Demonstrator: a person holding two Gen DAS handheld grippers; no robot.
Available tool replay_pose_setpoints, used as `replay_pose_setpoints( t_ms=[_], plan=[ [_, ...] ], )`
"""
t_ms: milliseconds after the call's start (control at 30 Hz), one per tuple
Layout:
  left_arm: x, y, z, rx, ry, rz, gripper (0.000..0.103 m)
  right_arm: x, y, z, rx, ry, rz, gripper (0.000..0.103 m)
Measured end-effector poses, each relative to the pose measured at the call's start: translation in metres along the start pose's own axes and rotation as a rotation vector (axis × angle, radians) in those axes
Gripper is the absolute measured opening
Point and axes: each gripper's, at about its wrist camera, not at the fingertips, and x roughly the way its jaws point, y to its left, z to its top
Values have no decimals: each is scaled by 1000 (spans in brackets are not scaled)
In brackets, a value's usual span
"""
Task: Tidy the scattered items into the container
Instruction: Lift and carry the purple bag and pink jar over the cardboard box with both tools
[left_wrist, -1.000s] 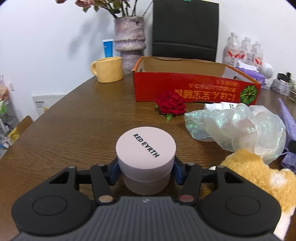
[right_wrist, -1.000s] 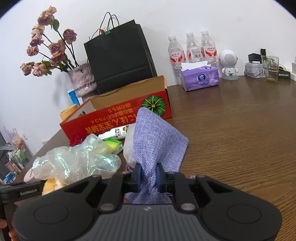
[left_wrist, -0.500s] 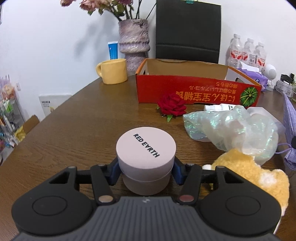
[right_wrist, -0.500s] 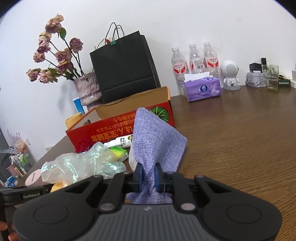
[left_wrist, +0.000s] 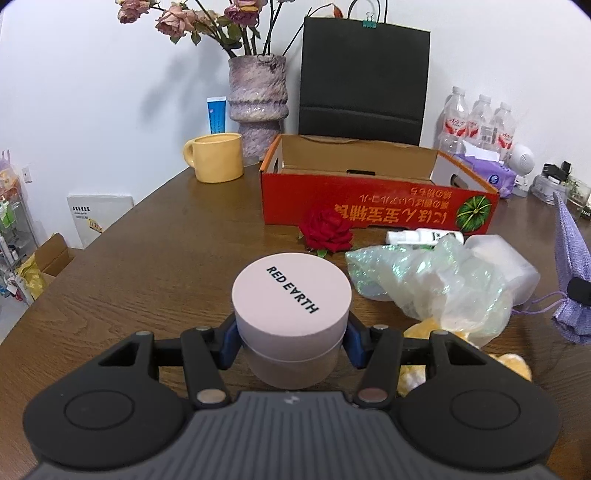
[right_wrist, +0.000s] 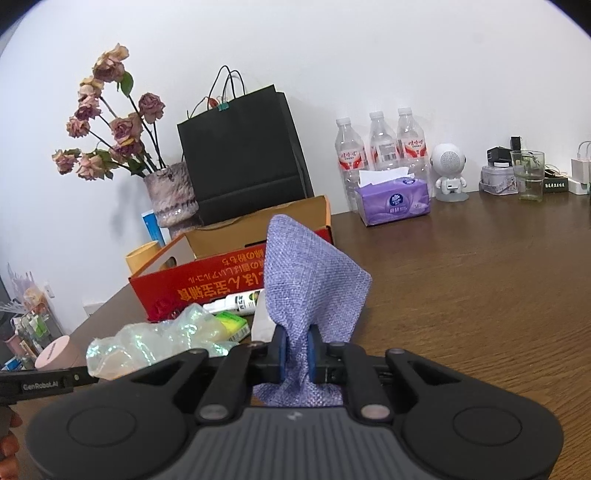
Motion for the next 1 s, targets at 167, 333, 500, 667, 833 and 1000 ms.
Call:
replay_pose_setpoints(
  t_ms=[167,333,500,667,833,1000],
  plan=[
    [-10,1,6,-3,-12,-32,55,-11,12,4,-45,-17,-16,10],
    [-21,1,12,3,-23,-53,55,-21,22,10,-77,-26,-17,10],
    [-30,-2,18,10,-36,-71,55,-30,32,17,-107,-35,-17,10],
    [-40,-4,25,11,-57,-79,55,-37,39,23,-130,-42,-16,10],
    [-48,-4,32,13,-67,-95,55,-41,46,29,-145,-46,-13,10],
    [-57,-1,43,5,-87,-124,55,-42,51,34,-156,-43,-9,10]
  ],
)
